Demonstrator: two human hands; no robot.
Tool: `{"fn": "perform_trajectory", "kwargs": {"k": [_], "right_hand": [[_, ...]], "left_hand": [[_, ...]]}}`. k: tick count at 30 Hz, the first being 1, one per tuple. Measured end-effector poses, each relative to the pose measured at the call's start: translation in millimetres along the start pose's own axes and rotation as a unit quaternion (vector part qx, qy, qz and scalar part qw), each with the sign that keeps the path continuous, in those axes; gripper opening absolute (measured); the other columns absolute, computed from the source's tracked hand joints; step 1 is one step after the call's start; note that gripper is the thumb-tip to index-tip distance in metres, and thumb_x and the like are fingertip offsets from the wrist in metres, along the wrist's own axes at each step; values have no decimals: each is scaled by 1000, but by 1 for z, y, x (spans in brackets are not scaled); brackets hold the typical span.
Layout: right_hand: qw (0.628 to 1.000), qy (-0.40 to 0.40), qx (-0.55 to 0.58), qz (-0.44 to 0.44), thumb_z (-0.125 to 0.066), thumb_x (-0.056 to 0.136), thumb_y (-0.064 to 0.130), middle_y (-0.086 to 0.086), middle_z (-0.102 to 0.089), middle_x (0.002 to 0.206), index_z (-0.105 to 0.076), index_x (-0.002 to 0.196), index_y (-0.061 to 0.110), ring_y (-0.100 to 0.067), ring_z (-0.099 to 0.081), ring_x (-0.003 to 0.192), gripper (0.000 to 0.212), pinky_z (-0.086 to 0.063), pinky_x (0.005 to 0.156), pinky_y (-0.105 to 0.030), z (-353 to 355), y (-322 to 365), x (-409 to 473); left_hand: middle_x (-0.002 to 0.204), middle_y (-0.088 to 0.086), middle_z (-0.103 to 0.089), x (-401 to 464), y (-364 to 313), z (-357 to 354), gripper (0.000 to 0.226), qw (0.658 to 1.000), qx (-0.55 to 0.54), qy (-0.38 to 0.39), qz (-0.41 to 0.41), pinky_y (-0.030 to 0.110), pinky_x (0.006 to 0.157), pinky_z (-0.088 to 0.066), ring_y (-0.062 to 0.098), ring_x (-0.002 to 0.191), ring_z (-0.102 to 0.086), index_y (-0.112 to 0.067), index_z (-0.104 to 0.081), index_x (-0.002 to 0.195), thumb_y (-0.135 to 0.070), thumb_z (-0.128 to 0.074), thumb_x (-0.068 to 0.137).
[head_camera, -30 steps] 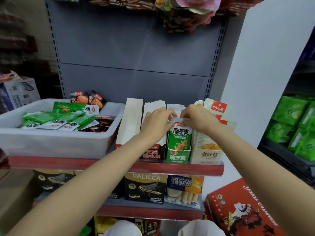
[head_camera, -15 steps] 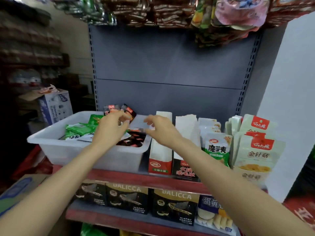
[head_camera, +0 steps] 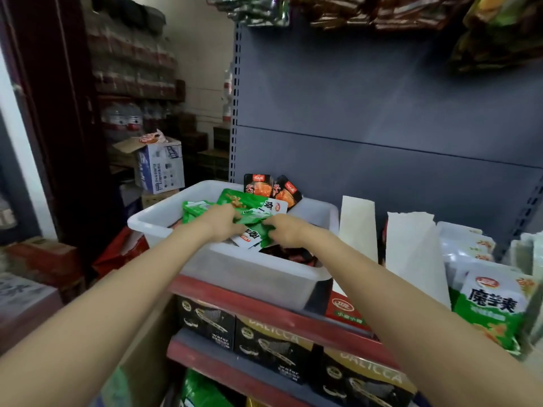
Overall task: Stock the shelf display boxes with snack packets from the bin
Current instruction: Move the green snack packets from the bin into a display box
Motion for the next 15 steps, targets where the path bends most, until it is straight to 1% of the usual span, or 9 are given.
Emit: {"fn": "perform_trajectory", "kwargs": {"k": [2,3,5,7,8,9,11,13,15], "right_hand": [[999,-30,41,-10,-44,95,12,-17,-54,122,-34,139,5,-29,-54,100,45,-42,77,-31,7,-4,-1],[996,-55,69,-23,-48,94,14,-18,-52,120,-28,140,4,-27,-52,94,51,-39,73,-29,13,-6,-3],[983,-145,105,-39,-57,92,17,-20,-42,129,-25,137,2,-27,-49,101,58,-39,78,-32,31,-7,-14],[972,-223,71,-23,-61,90,22,-16,-38,132,-28,136,10,-31,-45,115,58,-42,86,-39,45,-4,-26],[969,-244,32,-6,-60,90,24,-13,-41,130,-31,138,17,-31,-44,117,56,-43,86,-40,49,0,-31],[965,-261,-9,11,-57,92,25,-10,-46,127,-37,137,22,-30,-45,117,50,-43,84,-39,54,4,-38],[952,-301,-55,17,-52,95,25,-7,-61,115,-55,125,24,-29,-53,110,31,-37,77,-32,68,3,-53],[945,-324,-42,0,-50,95,23,-7,-68,103,-64,113,25,-31,-59,101,22,-38,75,-32,78,-7,-68],[946,-324,24,-13,-52,94,21,-6,-69,97,-66,105,25,-31,-60,94,19,-44,74,-35,81,-23,-83]], "left_hand": [[80,16,-63,-4,-3,12,20,998,45,-50,-8,28,50,-45,27,63,-63,-5,-59,81,-12,-47,96],[81,16,-64,-7,-7,17,21,995,71,-75,-14,27,47,-41,26,61,-61,-8,-58,80,-10,-44,96],[85,13,-65,-16,-14,28,22,985,123,-122,-24,30,53,-39,29,70,-60,-10,-62,92,-15,-42,98],[96,11,-68,-24,-25,38,26,975,132,-172,-42,29,59,-38,29,87,-62,-16,-65,111,-21,-42,99],[100,9,-69,-28,-31,43,26,973,109,-194,-57,29,60,-38,28,92,-62,-20,-66,114,-24,-45,99],[100,7,-70,-33,-38,47,23,971,67,-218,-75,28,61,-40,25,94,-63,-21,-68,111,-26,-50,97],[93,2,-71,-38,-42,54,15,960,-52,-257,-95,31,71,-48,21,91,-64,-23,-72,98,-30,-64,88],[93,-1,-70,-39,-39,54,18,943,-168,-274,-89,34,79,-50,18,91,-63,-21,-70,94,-31,-73,79],[96,-2,-66,-39,-40,48,31,928,-251,-266,-77,34,79,-49,17,91,-60,-16,-63,100,-28,-77,76]]}}
Point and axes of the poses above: each hand's wrist, its own x-axis towards the middle knuckle, its own z-axis out of the back of the hand, y = z × x, the point moved 9 cm from there along x, towards the middle knuckle
